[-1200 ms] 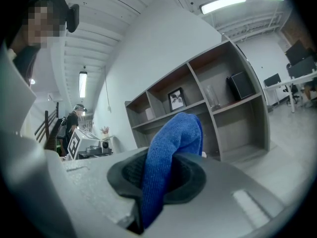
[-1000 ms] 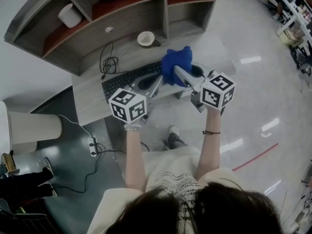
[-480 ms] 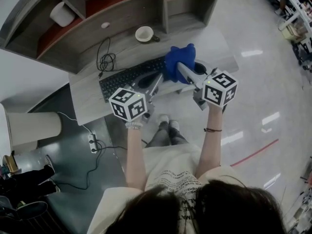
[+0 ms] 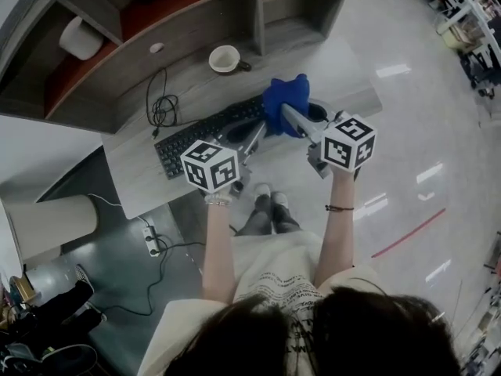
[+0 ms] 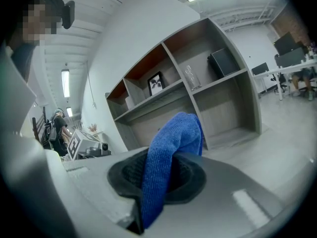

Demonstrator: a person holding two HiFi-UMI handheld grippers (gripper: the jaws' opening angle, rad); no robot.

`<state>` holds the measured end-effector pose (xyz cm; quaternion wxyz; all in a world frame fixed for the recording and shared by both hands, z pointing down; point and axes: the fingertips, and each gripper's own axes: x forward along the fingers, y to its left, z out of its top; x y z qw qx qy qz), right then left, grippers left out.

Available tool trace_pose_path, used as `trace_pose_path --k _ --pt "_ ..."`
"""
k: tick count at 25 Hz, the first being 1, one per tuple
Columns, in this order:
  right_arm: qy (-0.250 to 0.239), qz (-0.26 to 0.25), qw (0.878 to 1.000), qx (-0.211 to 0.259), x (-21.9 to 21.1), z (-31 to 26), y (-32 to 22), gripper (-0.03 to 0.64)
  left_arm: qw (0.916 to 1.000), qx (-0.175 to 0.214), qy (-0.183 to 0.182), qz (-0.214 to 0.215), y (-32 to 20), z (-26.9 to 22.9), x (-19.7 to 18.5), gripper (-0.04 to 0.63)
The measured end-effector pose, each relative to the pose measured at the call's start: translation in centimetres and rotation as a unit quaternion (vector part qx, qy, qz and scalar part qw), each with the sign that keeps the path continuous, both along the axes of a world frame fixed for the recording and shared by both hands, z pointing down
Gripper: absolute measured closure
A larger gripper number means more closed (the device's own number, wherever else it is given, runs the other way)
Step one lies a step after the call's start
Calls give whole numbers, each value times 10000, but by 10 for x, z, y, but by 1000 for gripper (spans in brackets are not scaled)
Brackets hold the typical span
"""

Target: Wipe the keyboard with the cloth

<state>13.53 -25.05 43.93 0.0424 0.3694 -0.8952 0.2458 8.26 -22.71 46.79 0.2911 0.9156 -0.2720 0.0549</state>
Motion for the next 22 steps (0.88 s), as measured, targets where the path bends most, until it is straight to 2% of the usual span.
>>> trace_pose_path --k 11,17,22 --pt "128 287 9992 -244 -1 27 -14 558 9991 -386 159 103 -17 31 -9 592" --pt "537 577 9960 -416 18 48 -13 558 9983 -544 131 163 -17 42 -9 592" --pt "610 676 9945 -509 38 59 -20 558 9976 -676 139 76 -21 49 -5 592"
